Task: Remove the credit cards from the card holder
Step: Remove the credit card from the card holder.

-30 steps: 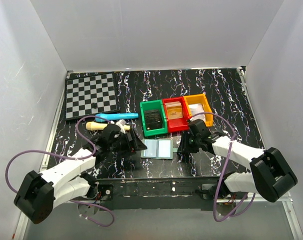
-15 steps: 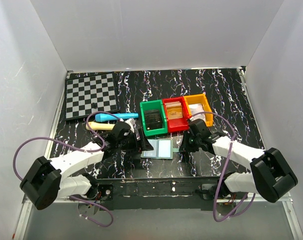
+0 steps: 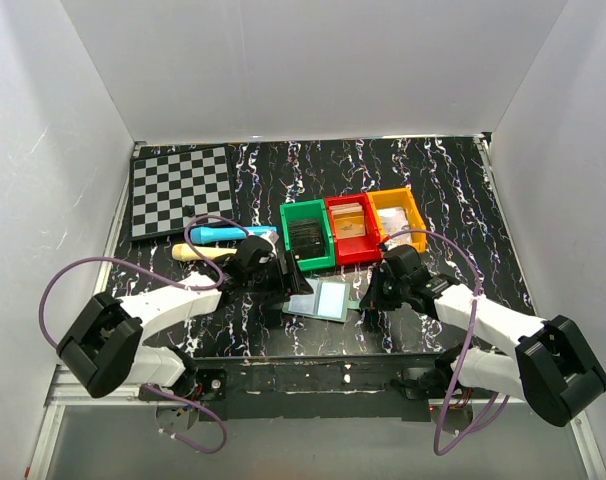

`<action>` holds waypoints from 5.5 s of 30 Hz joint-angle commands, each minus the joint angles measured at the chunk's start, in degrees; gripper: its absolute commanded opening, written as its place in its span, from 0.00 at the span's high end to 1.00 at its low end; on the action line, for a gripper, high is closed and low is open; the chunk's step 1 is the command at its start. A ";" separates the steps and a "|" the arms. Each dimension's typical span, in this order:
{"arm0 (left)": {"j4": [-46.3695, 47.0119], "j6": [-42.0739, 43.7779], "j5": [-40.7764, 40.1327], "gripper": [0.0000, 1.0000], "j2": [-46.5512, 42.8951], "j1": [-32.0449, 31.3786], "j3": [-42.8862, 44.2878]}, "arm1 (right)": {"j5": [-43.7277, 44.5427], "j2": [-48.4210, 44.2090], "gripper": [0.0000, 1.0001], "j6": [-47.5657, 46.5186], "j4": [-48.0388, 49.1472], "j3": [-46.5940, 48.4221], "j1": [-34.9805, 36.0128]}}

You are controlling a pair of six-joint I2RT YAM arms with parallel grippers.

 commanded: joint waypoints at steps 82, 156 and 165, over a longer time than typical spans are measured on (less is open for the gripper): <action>-4.36 11.22 -10.66 0.23 10.23 -7.42 8.44 | -1.80 -0.96 0.99 -0.83 -1.32 -0.05 0.33; -0.66 14.30 -8.90 0.22 1.36 -11.99 6.16 | 0.39 -7.82 0.99 -4.08 -9.49 4.44 0.24; 0.64 14.55 -11.81 0.22 -6.55 -11.02 2.99 | 5.92 -7.73 0.99 -7.16 -15.46 6.81 -0.02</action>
